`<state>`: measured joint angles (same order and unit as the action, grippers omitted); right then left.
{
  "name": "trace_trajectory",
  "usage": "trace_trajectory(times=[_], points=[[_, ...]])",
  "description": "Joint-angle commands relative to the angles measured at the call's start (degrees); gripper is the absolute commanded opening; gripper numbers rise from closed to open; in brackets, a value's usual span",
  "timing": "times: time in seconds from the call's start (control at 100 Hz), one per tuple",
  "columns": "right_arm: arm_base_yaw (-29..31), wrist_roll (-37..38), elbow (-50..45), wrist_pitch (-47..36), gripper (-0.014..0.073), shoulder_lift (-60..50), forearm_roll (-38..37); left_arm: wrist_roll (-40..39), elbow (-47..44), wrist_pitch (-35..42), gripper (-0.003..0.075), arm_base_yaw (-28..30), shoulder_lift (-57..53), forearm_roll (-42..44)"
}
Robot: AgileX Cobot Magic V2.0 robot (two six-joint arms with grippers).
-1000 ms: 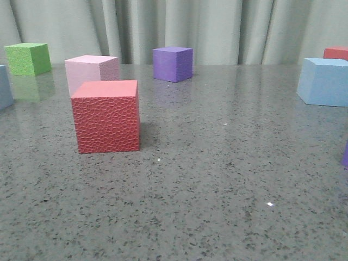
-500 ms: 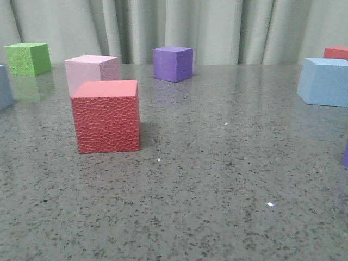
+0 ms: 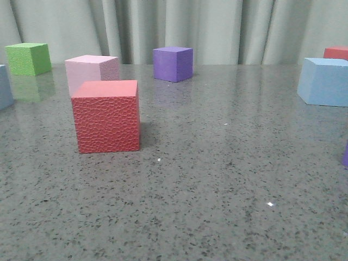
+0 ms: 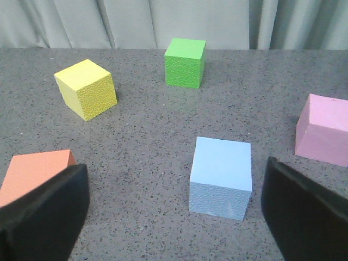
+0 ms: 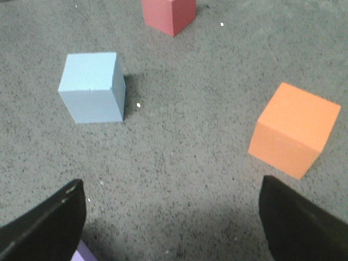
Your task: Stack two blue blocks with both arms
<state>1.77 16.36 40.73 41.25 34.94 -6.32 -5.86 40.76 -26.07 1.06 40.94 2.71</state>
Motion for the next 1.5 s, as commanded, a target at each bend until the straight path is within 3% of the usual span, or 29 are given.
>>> trace_trajectory(times=[0.0, 0.33, 0.61, 1.02, 1.49], points=[[0.21, -0.34, 2.19, -5.72, 0.0653, 0.45, -0.38, -0.06, 2.07, 4.21, 0.063, 0.05, 0.17, -0.49], [-1.77, -0.4, 8.71, -0.68, 0.0653, 6.37, 1.66, -0.06, 2.07, 6.06, 0.0629, 0.05, 0.17, -0.49], [-7.57, -0.82, 25.6, 8.42, 0.0653, 23.83, 3.78, -0.06, 2.07, 6.06, 0.0629, 0.05, 0.17, -0.49], [-7.95, 0.8, 46.98, 19.34, 0.0653, 49.18, 7.03, -0.06, 2.07, 5.96, 0.0629, 0.05, 0.17, -0.49], [-6.68, 1.24, 51.96, 21.0, 0.0653, 61.16, 6.32, -0.06, 2.07, 5.96, 0.0629, 0.05, 0.17, -0.49]])
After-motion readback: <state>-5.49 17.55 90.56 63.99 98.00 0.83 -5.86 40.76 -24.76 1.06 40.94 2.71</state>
